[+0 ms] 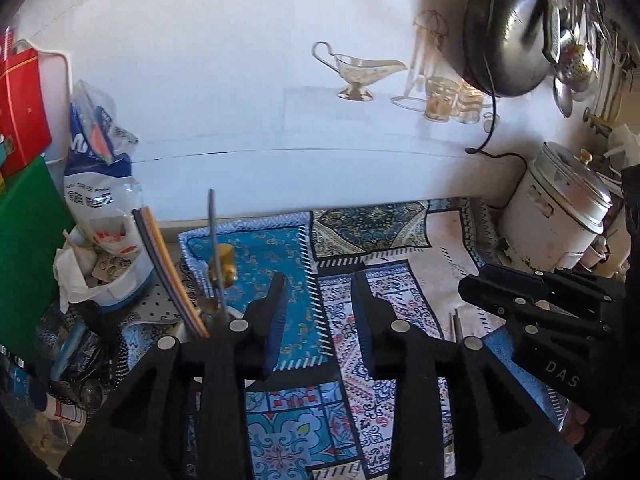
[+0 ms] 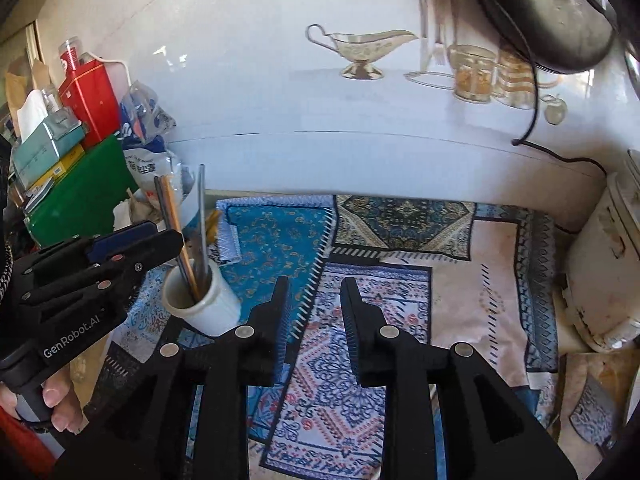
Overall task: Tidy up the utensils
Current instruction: 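Move both tools back over the utensil pile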
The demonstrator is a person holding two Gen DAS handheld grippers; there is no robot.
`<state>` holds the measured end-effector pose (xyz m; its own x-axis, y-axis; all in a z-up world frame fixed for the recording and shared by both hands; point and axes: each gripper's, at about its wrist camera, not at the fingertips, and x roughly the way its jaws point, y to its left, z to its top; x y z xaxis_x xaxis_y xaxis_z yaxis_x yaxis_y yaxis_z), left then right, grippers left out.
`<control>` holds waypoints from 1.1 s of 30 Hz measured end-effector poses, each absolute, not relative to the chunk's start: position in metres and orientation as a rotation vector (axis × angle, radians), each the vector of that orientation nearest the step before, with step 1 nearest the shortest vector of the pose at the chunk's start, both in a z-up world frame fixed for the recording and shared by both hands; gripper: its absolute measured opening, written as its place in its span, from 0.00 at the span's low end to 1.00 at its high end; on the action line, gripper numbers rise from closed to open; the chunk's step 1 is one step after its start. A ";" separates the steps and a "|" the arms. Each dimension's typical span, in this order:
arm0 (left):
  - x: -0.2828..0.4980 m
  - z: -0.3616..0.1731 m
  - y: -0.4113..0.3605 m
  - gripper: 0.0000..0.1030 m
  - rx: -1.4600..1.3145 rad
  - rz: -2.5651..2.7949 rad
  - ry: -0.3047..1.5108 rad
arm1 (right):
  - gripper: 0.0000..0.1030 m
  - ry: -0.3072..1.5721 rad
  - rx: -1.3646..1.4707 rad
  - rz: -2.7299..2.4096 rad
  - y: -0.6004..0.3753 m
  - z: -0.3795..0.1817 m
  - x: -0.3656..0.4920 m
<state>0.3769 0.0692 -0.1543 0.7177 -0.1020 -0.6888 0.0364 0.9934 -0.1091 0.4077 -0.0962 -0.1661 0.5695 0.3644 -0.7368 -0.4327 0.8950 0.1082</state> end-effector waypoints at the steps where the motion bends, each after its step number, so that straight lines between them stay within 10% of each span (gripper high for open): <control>1: 0.380 -0.157 0.059 0.32 -0.083 -0.092 0.778 | 0.22 0.848 -0.084 0.455 -0.104 -0.167 0.408; 33: 0.415 -0.346 -0.122 0.27 0.060 -0.345 1.344 | 0.22 1.192 0.014 0.185 -0.263 -0.285 0.402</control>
